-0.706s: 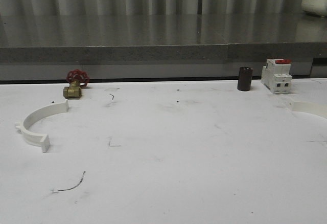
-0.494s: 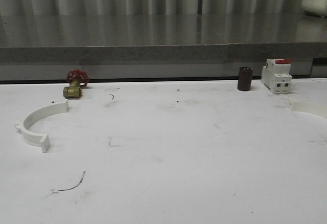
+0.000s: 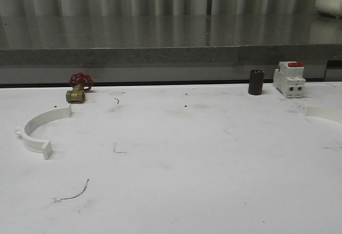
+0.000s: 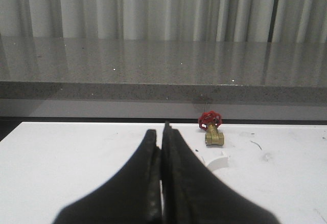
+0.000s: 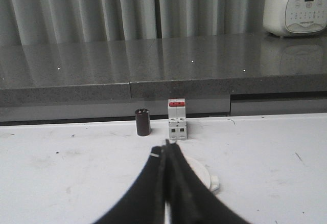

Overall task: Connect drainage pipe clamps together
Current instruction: 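Move the left gripper toward the white clamp half near it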

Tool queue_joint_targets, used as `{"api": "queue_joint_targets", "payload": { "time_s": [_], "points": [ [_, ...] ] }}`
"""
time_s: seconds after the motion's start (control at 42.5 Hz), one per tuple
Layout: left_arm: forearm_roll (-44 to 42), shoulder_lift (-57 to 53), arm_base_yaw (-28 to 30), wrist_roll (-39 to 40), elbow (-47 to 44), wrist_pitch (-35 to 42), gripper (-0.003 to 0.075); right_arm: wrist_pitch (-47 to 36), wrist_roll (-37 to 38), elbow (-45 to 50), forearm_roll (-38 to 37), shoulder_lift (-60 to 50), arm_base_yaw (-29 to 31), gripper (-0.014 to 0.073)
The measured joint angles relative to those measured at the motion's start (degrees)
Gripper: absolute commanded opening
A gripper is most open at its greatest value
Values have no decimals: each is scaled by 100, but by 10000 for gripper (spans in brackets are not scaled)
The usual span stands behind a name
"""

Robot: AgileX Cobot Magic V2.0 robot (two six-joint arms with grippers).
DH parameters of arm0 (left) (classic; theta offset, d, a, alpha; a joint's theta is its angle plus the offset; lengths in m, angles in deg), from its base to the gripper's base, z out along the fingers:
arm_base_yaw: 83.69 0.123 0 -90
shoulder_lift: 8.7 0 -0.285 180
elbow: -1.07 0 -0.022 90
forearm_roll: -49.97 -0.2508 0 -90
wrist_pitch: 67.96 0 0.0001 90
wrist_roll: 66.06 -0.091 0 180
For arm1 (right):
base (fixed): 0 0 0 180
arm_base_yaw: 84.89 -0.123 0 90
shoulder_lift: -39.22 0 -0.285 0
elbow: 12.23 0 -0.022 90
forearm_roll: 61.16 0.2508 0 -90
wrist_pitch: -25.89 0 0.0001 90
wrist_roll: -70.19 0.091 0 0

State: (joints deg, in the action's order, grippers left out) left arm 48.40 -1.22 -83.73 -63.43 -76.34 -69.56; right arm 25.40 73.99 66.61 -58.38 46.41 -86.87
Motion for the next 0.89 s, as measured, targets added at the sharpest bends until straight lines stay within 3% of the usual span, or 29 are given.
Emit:
{"api": "queue_joint_targets", "payload": {
  "time_s": [0.165, 0.306, 0.565, 0.895],
  "points": [
    [0, 0, 0, 0, 121, 160, -20, 49, 0, -249, -9, 0, 0, -67],
    [-51, 37, 0, 0, 1154, -216, -20, 654, 0, -1341, -23, 0, 0, -67],
    [-104, 1734, 0, 0, 3586, -2210, -20, 2308, 0, -3418, -66, 1387, 0, -67],
    [-62, 3341, 0, 0, 3779, -3076, -20, 3338, 0, -3664, -76, 3405, 0, -67]
  ]
}}
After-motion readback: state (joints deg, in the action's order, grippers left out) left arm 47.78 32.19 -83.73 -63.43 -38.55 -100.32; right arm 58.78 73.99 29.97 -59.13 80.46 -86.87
